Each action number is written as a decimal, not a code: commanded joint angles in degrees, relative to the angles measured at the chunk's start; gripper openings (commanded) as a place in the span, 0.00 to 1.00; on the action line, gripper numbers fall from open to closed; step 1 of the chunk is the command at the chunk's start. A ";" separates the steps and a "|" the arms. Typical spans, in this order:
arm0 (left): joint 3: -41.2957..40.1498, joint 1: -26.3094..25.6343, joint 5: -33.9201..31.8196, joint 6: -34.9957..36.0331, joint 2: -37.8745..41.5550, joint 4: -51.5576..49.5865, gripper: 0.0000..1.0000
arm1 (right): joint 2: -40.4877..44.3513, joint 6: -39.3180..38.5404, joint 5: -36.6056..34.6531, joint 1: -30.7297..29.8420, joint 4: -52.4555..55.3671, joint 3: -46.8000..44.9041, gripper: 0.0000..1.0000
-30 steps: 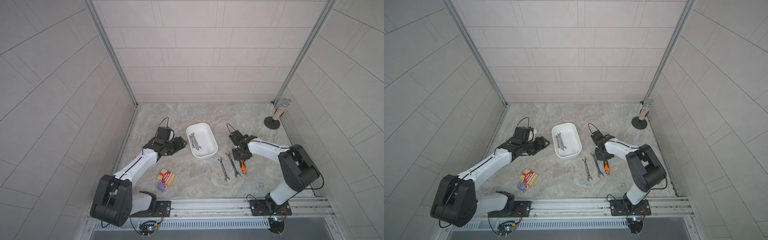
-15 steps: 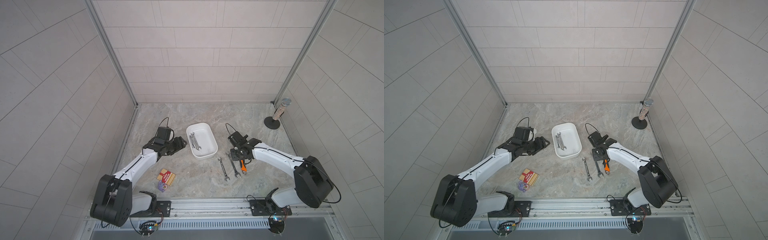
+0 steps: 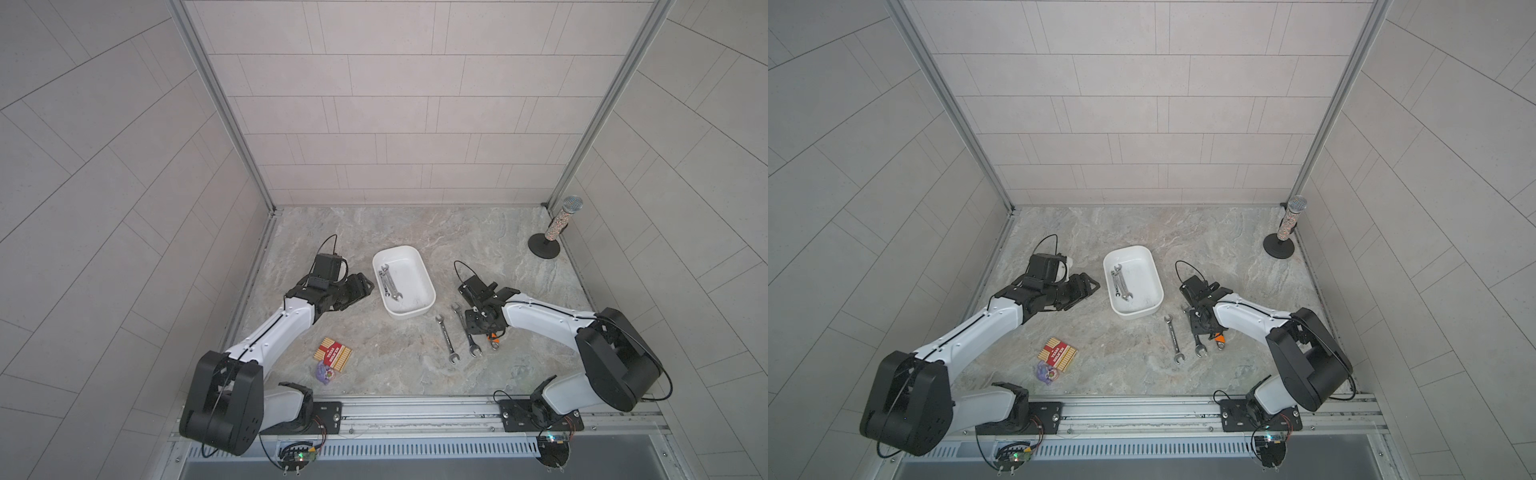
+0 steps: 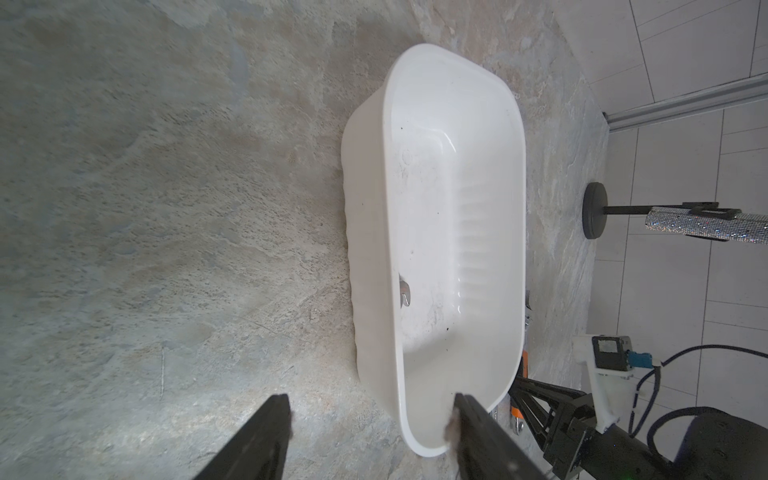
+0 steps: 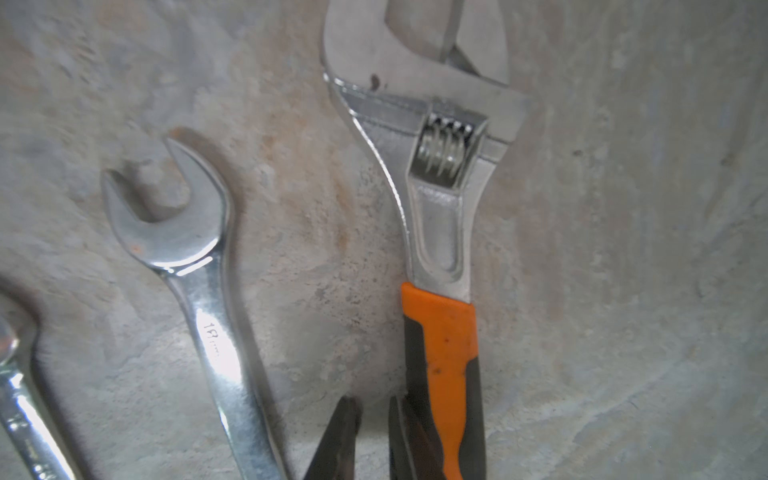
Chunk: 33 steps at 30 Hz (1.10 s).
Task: Take out the wrench from the storage box
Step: Place the wrench at the center of the board, then pick up the wrench from the storage box.
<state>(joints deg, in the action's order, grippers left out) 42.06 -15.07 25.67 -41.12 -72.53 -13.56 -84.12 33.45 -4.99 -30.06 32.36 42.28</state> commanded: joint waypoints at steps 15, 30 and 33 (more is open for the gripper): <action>0.38 -0.82 -1.24 -1.81 -1.37 0.98 0.66 | 3.49 -7.07 8.84 -5.93 -0.02 17.09 0.26; 0.12 -0.81 -3.12 -0.71 -0.69 -1.76 0.67 | -20.65 -16.15 12.19 -12.08 1.00 42.88 0.27; -0.16 -0.69 -2.65 -0.71 -1.37 -1.55 0.67 | -23.77 -16.13 12.84 -12.21 1.48 45.82 0.27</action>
<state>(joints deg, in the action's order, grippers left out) 42.09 -15.66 23.75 -42.57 -73.78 -14.20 -105.86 18.63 7.22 -41.87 31.53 85.91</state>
